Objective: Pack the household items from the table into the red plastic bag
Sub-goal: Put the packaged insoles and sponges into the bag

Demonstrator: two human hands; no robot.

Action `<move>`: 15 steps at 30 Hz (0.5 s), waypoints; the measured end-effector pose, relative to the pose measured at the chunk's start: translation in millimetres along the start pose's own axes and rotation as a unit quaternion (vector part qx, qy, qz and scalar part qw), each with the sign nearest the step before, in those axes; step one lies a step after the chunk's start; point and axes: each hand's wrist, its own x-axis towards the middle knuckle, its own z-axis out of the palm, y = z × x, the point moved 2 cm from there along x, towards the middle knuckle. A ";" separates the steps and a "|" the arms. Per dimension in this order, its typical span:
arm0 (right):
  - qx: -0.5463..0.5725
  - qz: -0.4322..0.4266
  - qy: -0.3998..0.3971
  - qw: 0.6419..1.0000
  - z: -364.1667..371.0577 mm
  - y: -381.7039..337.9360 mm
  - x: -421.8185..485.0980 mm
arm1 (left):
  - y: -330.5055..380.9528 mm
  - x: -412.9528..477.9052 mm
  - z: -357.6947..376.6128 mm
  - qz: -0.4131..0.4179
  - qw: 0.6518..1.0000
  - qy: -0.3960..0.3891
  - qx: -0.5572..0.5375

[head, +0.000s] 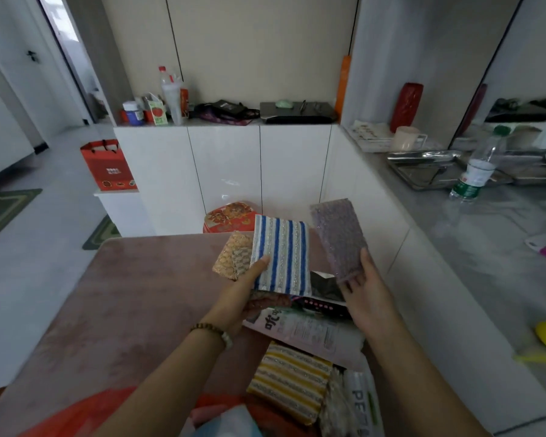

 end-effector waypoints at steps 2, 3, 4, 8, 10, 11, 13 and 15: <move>-0.060 0.002 -0.032 0.998 14.5 5.1 -49.4 | 4.5 -35.2 8.0 0.004 1.000 -0.024 -0.002; -0.092 -0.010 -0.033 0.995 19.6 9.0 -72.1 | 6.1 -55.2 10.1 0.013 0.999 -0.036 -0.011; -0.113 -0.024 -0.033 0.993 24.1 11.7 -93.4 | 6.5 -75.5 10.5 0.015 0.999 -0.041 -0.028; -0.181 -0.040 -0.056 0.981 33.9 20.1 -167.3 | -2.8 -150.0 -0.9 0.019 0.999 -0.031 -0.004; -0.223 -0.023 -0.086 0.971 36.0 26.3 -202.8 | -8.5 -182.6 -6.8 0.028 0.999 -0.032 -0.001; -0.247 -0.017 -0.101 0.964 37.0 29.8 -219.4 | -10.8 -196.8 -10.1 0.034 0.999 -0.028 -0.010; -0.298 -0.023 -0.123 0.946 36.9 35.8 -246.0 | -14.4 -223.8 -17.3 0.042 0.999 -0.013 -0.020; -0.351 -0.047 -0.138 0.925 33.8 40.6 -264.7 | -16.6 -246.3 -28.6 0.050 0.998 0.019 -0.014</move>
